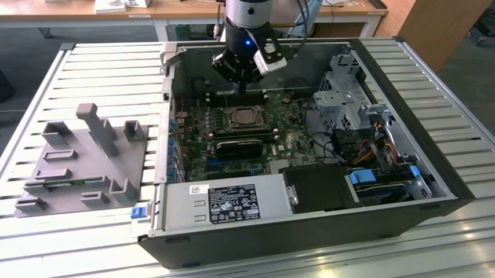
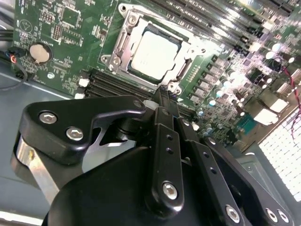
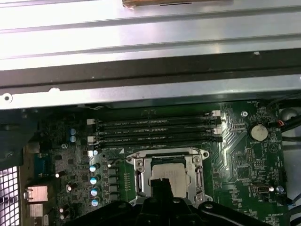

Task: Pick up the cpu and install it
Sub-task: 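Install the first cpu locking lever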

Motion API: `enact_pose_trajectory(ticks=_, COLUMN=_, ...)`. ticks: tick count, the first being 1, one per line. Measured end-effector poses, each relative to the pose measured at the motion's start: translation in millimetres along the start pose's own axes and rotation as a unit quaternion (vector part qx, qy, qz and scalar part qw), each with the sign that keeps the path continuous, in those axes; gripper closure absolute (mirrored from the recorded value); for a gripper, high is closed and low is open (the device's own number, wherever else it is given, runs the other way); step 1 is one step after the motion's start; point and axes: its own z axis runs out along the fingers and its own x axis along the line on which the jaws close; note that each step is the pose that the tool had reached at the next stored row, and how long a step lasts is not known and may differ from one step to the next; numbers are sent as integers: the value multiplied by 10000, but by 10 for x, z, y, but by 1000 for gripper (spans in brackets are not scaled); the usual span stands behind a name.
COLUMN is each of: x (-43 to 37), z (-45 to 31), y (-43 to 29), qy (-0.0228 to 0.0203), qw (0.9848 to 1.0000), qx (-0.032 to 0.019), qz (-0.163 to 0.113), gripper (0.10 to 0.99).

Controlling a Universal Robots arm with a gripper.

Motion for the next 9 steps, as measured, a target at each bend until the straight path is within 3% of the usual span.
enact_pose_trajectory(ticks=4, x=2, z=-3, y=-52, qy=0, qw=10000, qx=0, qz=-7, gripper=980)
enact_pose_trajectory(ticks=9, x=36, z=-3, y=-63, qy=3, qw=10000, qx=1, qz=-48, gripper=980)
